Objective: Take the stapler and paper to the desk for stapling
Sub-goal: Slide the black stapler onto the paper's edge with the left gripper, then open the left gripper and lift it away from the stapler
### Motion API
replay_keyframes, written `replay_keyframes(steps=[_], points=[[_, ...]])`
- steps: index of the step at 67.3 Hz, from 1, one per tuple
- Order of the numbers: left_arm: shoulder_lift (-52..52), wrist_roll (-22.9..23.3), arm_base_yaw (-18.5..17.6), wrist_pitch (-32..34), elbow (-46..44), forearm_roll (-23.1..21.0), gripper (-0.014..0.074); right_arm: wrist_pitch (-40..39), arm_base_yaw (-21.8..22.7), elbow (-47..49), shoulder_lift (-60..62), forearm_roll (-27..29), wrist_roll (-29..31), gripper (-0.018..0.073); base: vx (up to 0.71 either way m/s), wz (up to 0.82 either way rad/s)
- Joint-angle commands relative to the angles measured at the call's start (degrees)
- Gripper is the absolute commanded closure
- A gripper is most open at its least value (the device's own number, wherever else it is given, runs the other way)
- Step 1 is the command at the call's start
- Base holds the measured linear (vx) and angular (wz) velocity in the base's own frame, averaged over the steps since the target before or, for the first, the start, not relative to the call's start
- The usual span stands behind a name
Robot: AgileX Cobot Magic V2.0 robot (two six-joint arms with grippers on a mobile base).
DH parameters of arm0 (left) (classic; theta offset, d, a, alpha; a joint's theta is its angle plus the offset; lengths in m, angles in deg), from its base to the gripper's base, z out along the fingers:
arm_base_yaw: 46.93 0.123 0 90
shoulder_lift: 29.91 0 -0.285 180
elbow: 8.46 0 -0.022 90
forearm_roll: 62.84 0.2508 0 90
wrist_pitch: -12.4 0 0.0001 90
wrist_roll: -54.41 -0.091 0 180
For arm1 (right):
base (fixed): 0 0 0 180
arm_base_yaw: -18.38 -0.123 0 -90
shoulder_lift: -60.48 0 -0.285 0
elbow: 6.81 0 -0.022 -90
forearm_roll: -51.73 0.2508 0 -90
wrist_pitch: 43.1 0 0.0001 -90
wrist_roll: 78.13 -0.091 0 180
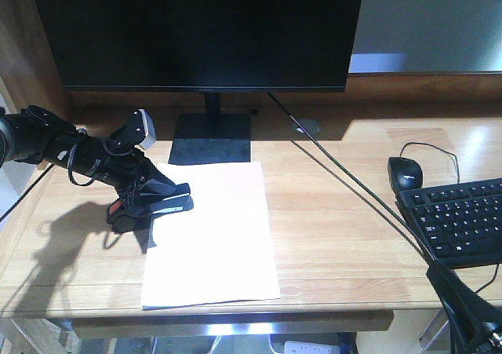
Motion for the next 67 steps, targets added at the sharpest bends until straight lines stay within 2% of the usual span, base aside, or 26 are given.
replay_keyframes(steps=[1, 16, 25, 34, 41, 59, 66, 67], points=[[1.34, 0.92, -0.48, 0.74, -0.03, 5.04, 0.0603, 0.97, 0.25, 1.65, -0.34, -2.93, 0.30, -0.0029, 0.00, 0.00], [3.27, 4.46, -0.41, 0.84, -0.03, 5.04, 0.0603, 0.97, 0.25, 1.65, -0.34, -2.93, 0.30, -0.0029, 0.00, 0.00], [6.81, 8.35, -0.41, 0.88, -0.03, 6.02, 0.0603, 0.97, 0.25, 1.65, -0.34, -2.93, 0.30, -0.0029, 0.00, 0.00], [11.21, 14.40, -0.41, 2.29, -0.03, 8.69, 0.0603, 0.97, 0.25, 1.65, -0.34, -2.93, 0.30, -0.0029, 0.00, 0.00], [15.14, 21.10, -0.41, 3.92, -0.03, 12.75, 0.0603, 0.97, 0.25, 1.65, -0.34, -2.93, 0.30, -0.0029, 0.00, 0.00], [25.03, 42.05, -0.41, 5.68, -0.03, 26.85, 0.0603, 0.97, 0.25, 1.65, -0.34, -2.93, 0.30, -0.0029, 0.00, 0.00], [28.08, 54.49, -0.41, 5.06, -0.03, 33.72, 0.0603, 0.97, 0.25, 1.65, -0.34, -2.93, 0.30, -0.0029, 0.00, 0.00], [28.46, 57.49, -0.41, 4.91, -0.03, 34.82, 0.0603, 0.97, 0.25, 1.65, -0.34, -2.93, 0.30, -0.0029, 0.00, 0.00]])
